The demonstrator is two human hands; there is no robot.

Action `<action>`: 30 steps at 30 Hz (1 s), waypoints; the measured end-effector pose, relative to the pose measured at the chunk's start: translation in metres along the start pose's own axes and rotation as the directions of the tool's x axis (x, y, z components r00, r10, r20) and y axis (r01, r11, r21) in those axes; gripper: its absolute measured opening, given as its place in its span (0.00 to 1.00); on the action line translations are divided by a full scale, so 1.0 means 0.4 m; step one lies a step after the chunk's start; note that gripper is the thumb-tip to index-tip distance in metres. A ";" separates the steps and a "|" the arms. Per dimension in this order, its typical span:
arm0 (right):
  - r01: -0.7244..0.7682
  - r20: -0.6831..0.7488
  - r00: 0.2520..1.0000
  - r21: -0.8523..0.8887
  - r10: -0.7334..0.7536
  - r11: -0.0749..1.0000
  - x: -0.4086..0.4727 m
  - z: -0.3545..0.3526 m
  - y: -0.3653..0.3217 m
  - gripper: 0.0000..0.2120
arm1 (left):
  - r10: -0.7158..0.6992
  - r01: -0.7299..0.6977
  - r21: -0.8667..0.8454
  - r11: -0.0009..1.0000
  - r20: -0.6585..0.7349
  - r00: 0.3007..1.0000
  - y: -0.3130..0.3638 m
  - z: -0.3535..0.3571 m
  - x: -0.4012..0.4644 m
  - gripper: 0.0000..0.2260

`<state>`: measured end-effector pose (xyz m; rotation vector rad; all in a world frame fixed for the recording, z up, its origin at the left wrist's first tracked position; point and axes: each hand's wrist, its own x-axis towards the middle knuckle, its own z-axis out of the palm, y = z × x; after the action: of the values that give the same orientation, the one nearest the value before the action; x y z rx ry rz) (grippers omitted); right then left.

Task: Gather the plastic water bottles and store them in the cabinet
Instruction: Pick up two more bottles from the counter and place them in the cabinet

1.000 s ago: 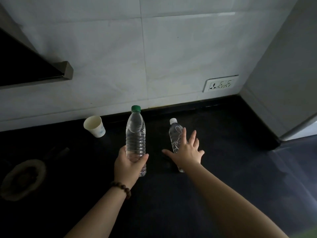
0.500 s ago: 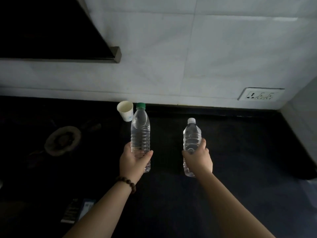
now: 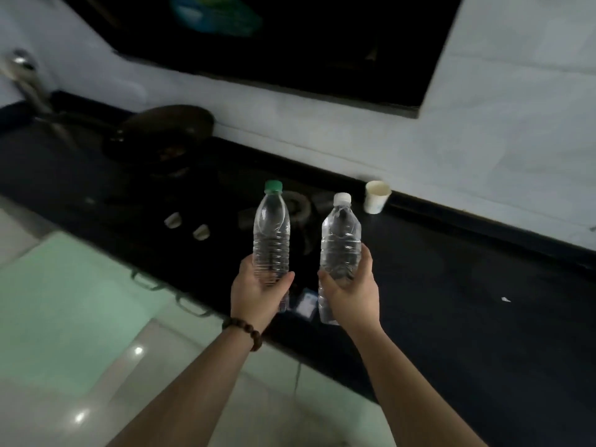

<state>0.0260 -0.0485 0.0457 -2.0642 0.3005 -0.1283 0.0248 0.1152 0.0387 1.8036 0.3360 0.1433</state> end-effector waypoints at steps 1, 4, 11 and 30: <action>0.029 0.030 0.999 0.001 -0.029 1.000 -0.046 0.057 -0.031 0.41 | -0.004 0.004 -0.001 1.000 -0.034 0.999 -0.020 -0.079 -0.024 0.18; 0.101 0.127 0.986 0.047 -0.106 0.994 -0.192 0.234 -0.127 0.40 | -0.018 0.022 0.020 1.000 -0.164 0.986 -0.089 -0.316 -0.084 0.20; 0.227 0.337 0.906 0.117 -0.254 0.967 -0.474 0.592 -0.304 0.38 | -0.114 0.136 0.019 0.991 -0.442 0.890 -0.239 -0.784 -0.196 0.24; 0.297 0.515 0.772 0.225 -0.372 0.928 -0.642 1.535 -0.727 0.36 | -0.211 0.233 -0.042 0.971 -0.602 0.770 -0.529 -1.639 0.080 0.25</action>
<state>-0.0426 0.6735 0.0067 -1.9065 -0.4324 0.2308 -0.1556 0.7795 0.0020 1.6981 1.0140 0.5569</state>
